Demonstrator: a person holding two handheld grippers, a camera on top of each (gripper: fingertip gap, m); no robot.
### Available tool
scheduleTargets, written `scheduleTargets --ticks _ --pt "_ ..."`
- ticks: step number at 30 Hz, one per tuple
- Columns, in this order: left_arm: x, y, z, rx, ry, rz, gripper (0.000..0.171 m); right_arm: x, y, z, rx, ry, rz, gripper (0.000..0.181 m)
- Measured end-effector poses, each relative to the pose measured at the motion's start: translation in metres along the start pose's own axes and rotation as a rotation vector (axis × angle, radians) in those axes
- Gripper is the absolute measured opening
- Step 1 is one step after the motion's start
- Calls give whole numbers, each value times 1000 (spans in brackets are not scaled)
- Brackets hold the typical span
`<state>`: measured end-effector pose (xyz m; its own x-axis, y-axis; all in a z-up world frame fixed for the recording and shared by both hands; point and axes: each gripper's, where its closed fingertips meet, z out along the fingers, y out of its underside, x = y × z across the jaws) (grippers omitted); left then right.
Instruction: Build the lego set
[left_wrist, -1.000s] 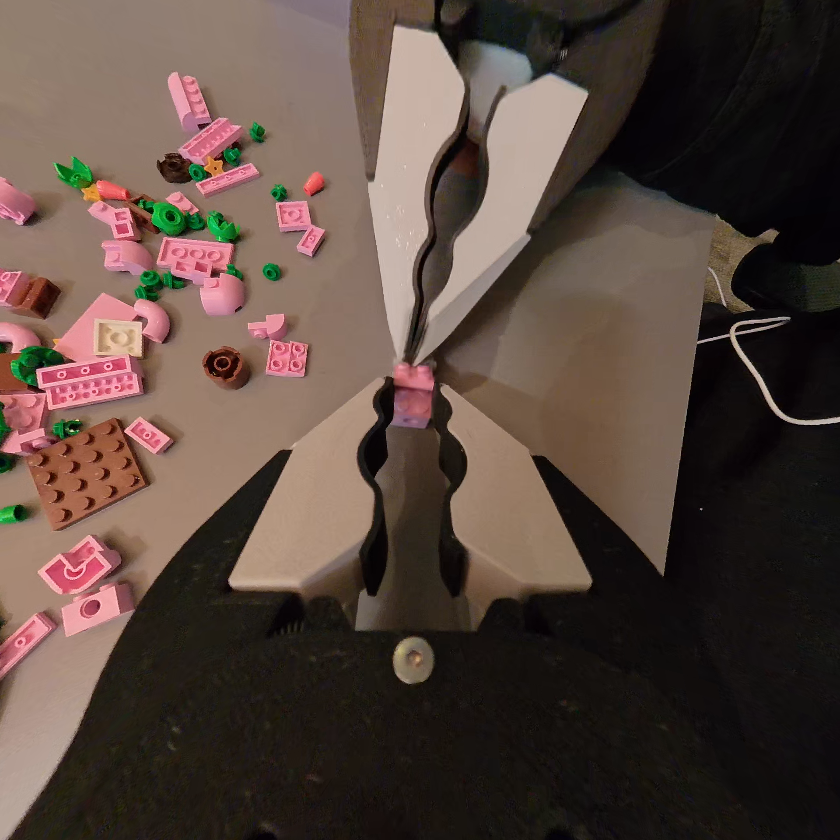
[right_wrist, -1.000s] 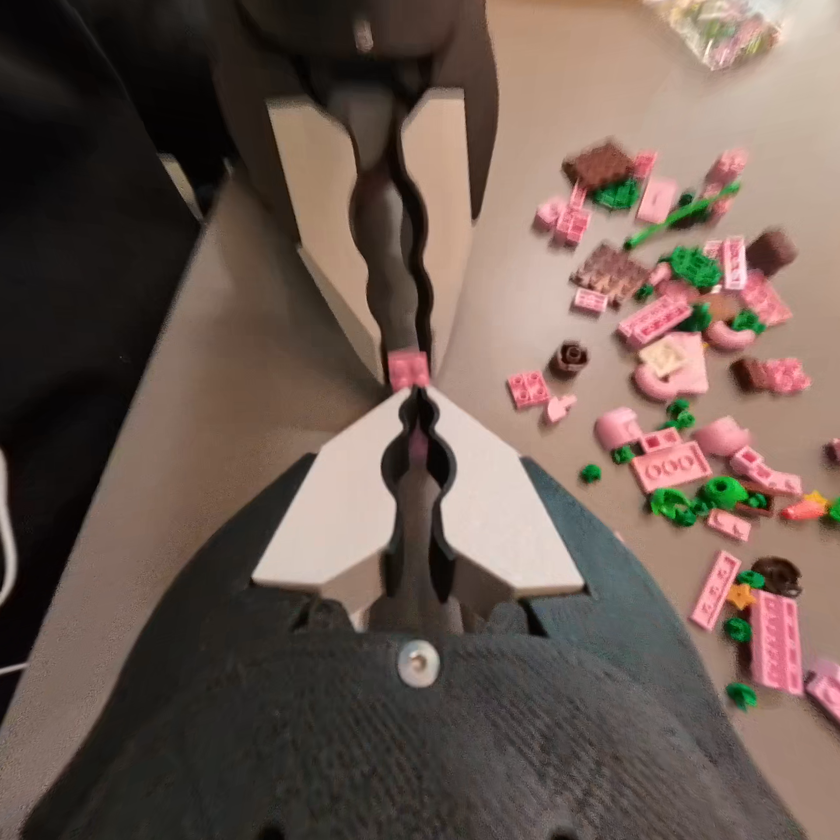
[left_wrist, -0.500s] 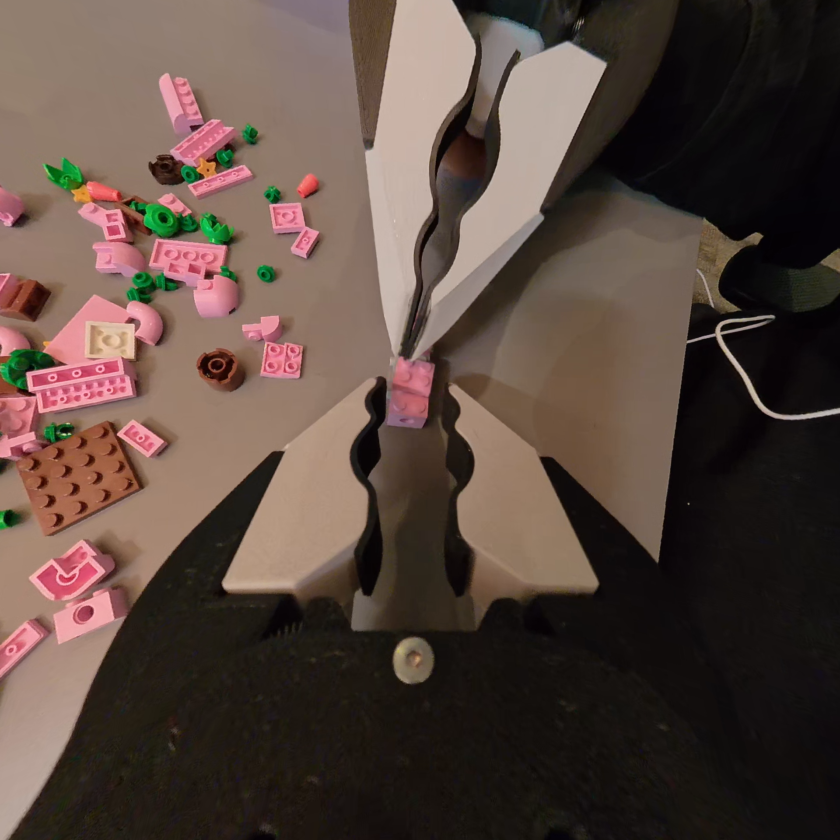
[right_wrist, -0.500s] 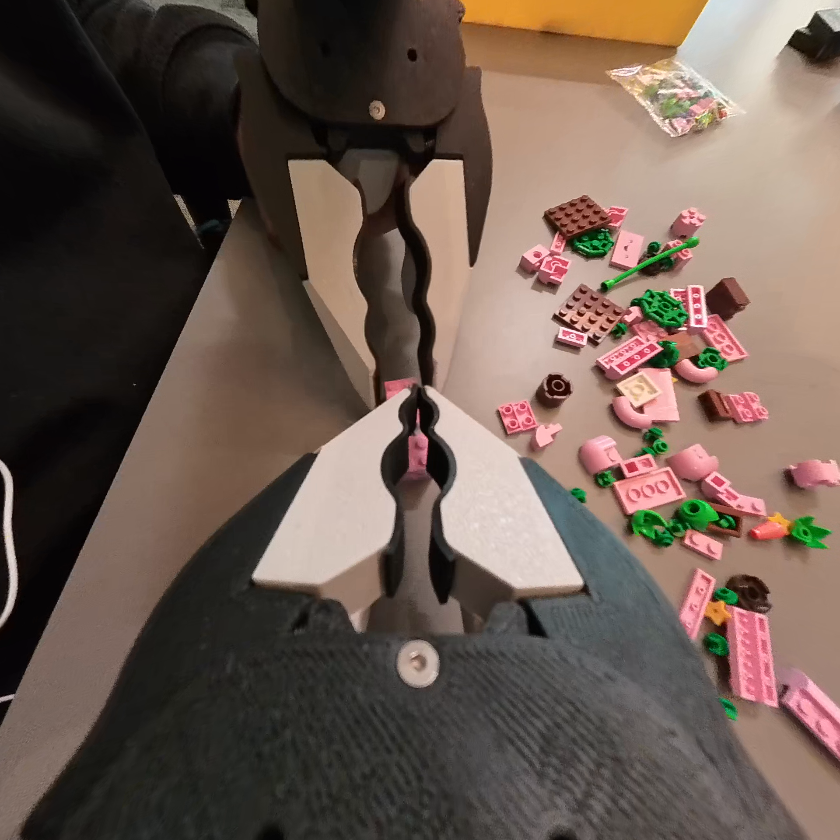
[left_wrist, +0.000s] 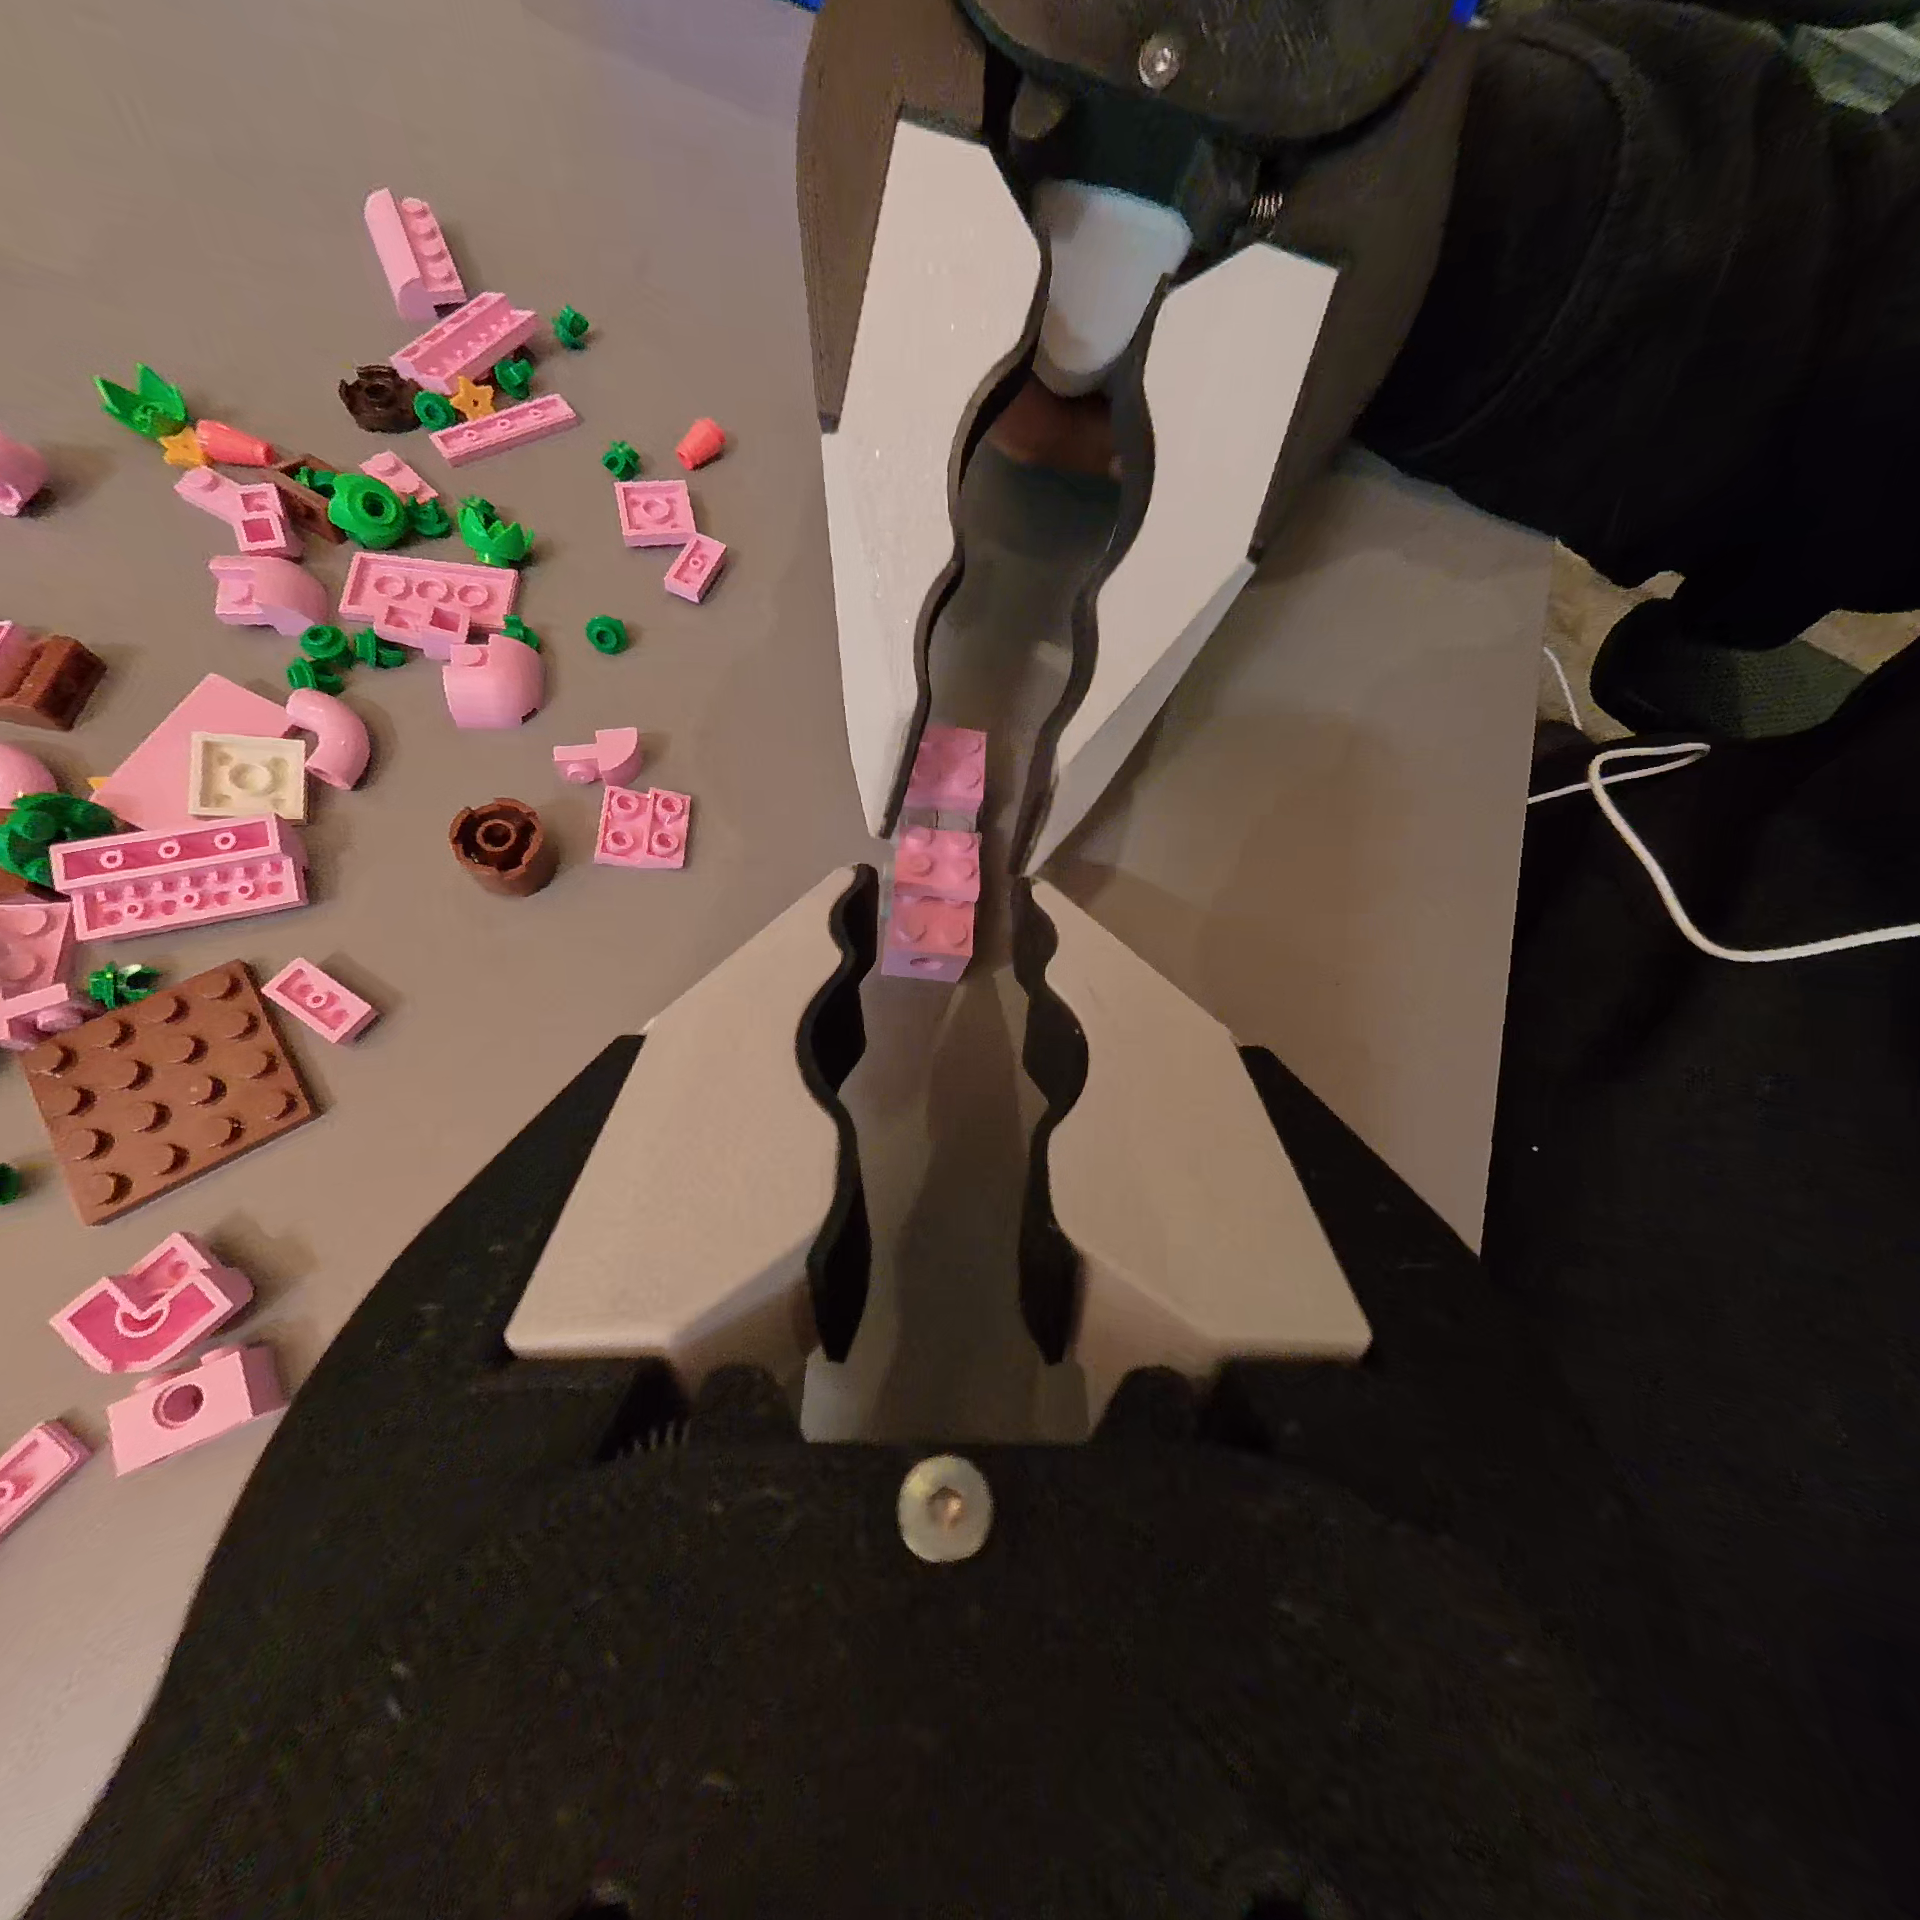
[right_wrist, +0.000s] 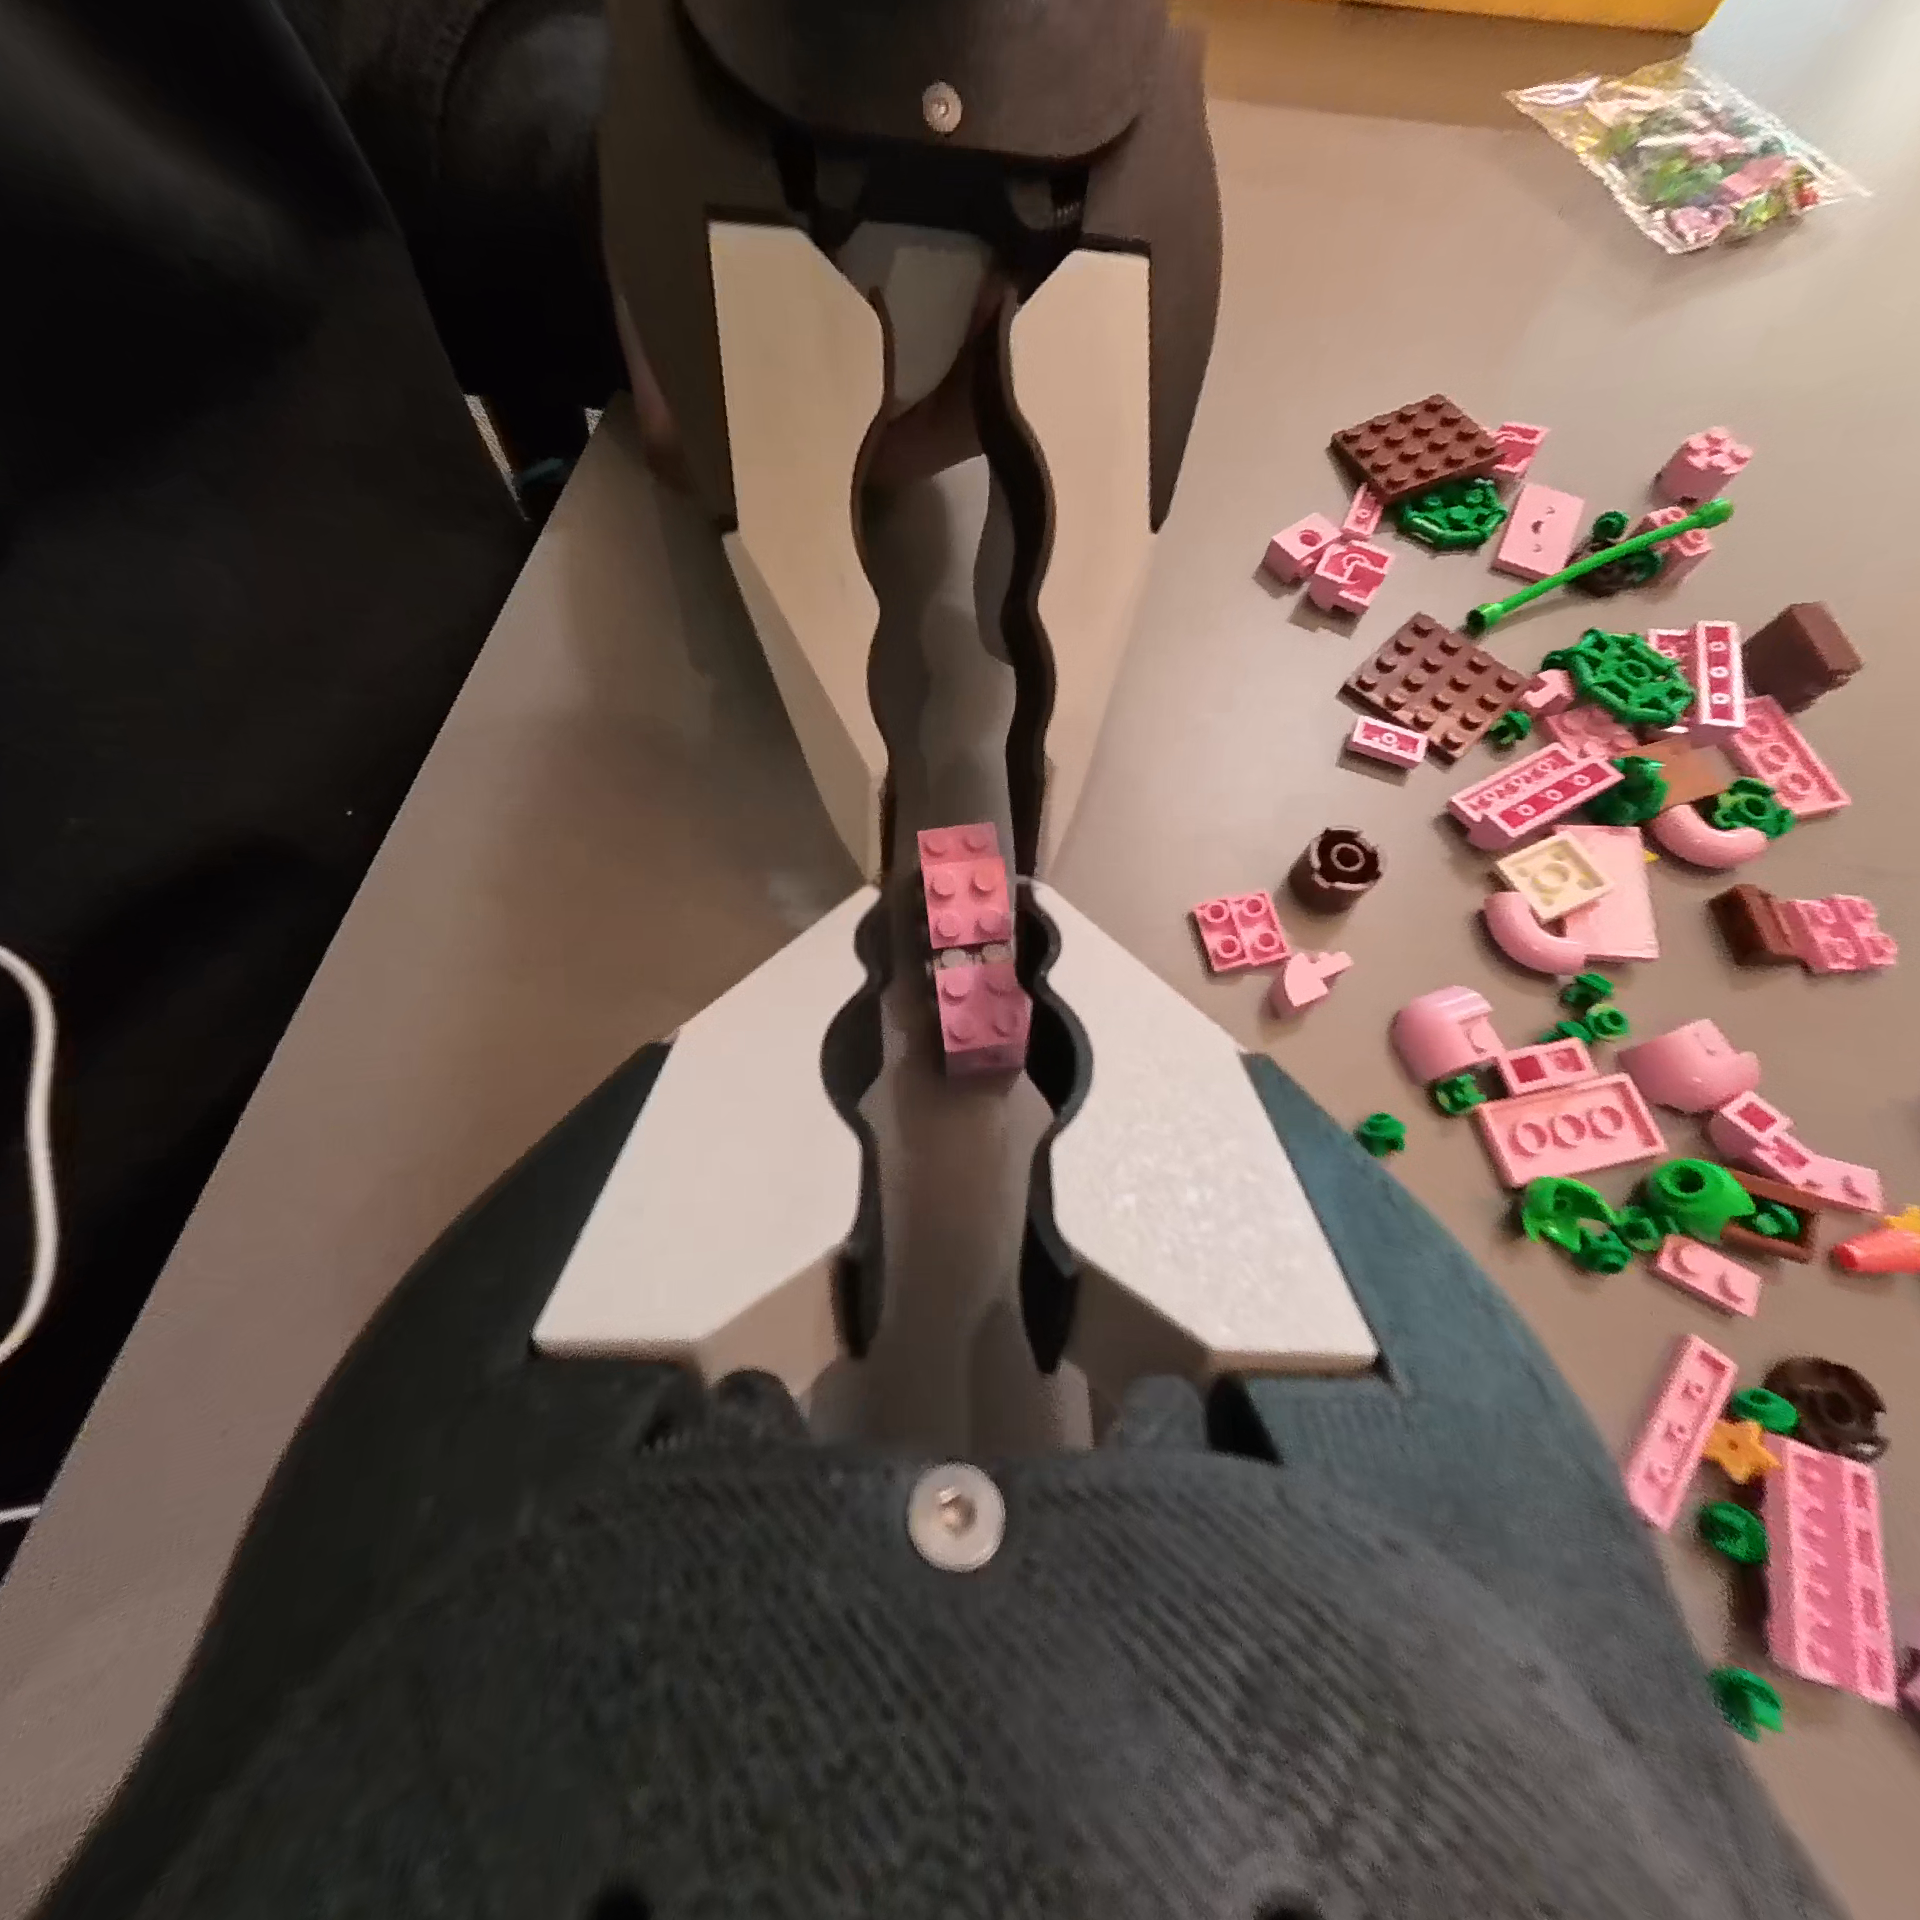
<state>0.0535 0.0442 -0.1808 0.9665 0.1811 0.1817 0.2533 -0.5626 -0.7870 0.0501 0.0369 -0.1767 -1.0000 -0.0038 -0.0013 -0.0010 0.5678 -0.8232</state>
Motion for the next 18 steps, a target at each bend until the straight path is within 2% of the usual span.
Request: scheduleTargets --ticks 8,14,18 --pt "-5 13 -4 -58 5 -1 23 2 4 3 -26 11 10 15" --pt "-4 18 1 -106 -16 36 18 1 -5 0 9 8 3 14" --pt "-4 19 2 -116 -20 35 17 2 -3 4 -30 21 -24 14"
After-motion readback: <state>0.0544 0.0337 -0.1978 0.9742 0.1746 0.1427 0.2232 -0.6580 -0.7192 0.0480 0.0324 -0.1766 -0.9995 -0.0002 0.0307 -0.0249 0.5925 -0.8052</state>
